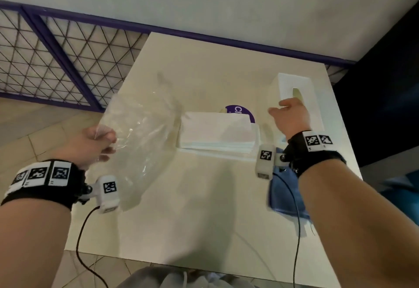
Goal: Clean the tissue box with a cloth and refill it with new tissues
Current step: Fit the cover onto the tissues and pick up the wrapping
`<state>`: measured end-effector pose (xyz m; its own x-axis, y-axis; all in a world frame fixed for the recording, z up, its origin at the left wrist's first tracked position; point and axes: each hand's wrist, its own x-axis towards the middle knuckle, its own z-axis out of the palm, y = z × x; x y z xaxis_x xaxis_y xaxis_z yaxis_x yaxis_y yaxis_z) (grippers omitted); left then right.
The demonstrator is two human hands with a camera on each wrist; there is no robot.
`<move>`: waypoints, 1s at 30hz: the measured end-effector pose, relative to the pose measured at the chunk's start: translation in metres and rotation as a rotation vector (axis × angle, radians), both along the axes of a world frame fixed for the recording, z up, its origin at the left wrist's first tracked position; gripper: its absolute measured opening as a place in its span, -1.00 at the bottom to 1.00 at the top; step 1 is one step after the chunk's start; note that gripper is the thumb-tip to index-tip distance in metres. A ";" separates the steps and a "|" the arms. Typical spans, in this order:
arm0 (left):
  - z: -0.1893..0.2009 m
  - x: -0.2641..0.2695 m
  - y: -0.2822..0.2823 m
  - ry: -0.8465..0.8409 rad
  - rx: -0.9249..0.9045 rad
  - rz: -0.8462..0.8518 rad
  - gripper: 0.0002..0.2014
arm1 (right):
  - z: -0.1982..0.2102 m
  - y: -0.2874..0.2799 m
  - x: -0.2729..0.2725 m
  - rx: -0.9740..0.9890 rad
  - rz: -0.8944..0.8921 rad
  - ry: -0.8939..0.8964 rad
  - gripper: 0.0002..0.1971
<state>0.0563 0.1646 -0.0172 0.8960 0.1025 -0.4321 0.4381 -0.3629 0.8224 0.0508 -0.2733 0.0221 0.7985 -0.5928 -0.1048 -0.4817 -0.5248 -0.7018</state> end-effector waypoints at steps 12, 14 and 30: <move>-0.022 0.020 -0.029 0.122 0.709 -0.177 -0.18 | -0.036 -0.041 0.034 -0.501 0.034 0.534 -0.34; -0.019 0.018 -0.032 0.111 0.788 -0.249 -0.20 | -0.041 -0.043 0.030 -0.516 0.026 0.551 -0.38; -0.019 -0.010 -0.073 0.326 0.844 -0.583 -0.32 | 0.041 -0.001 -0.024 -0.223 0.399 0.133 -0.19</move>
